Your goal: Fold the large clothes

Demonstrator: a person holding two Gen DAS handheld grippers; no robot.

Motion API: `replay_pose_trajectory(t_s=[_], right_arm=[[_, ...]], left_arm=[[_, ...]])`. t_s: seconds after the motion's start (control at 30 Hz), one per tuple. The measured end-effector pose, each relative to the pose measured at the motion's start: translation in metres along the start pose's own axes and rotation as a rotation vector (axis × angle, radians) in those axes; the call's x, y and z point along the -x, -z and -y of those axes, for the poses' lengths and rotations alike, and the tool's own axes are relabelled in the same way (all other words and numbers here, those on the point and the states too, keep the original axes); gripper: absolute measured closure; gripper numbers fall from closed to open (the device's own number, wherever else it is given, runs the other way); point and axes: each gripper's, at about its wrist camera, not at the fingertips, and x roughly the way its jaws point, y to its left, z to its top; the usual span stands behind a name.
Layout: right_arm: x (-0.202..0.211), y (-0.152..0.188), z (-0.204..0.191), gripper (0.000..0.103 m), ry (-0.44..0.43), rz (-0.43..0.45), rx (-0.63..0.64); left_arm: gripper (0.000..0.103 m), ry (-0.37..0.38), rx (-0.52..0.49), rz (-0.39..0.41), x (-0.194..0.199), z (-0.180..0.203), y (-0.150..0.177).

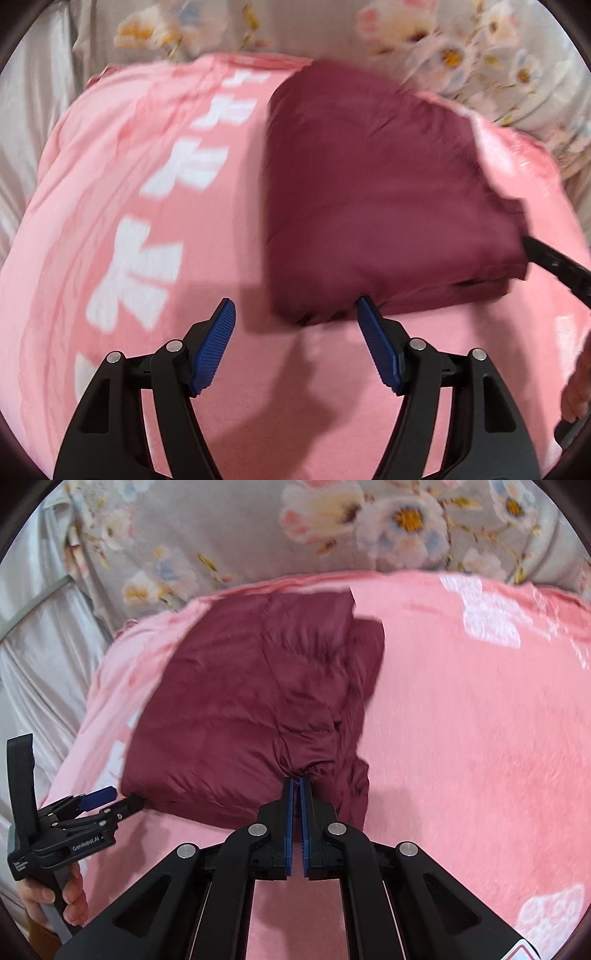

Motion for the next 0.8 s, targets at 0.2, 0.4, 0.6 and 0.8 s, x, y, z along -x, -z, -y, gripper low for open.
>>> replay_pose_trajectory(t_s=[0.2, 0.4, 0.6, 0.8], right_arm=[[-0.031, 0.017, 0.024, 0.103, 0.039, -0.054, -0.055], [-0.028, 0.022, 0.015, 0.103, 0.077, -0.005, -0.017], [0.017, 0.039, -0.003, 0.097, 0.088, 0.065, -0.013], [0.040, 0.082, -0.032, 0.074, 0.140, 0.085, 0.049]], left_arm=[[0.036, -0.035, 0.078, -0.009, -0.025, -0.016, -0.004], [0.032, -0.092, 0.065, 0.017, -0.037, -0.018, -0.002], [0.034, -0.086, 0.067, 0.069, -0.005, -0.008, 0.010], [0.017, -0.080, 0.054, 0.144, 0.028, 0.024, 0.043]])
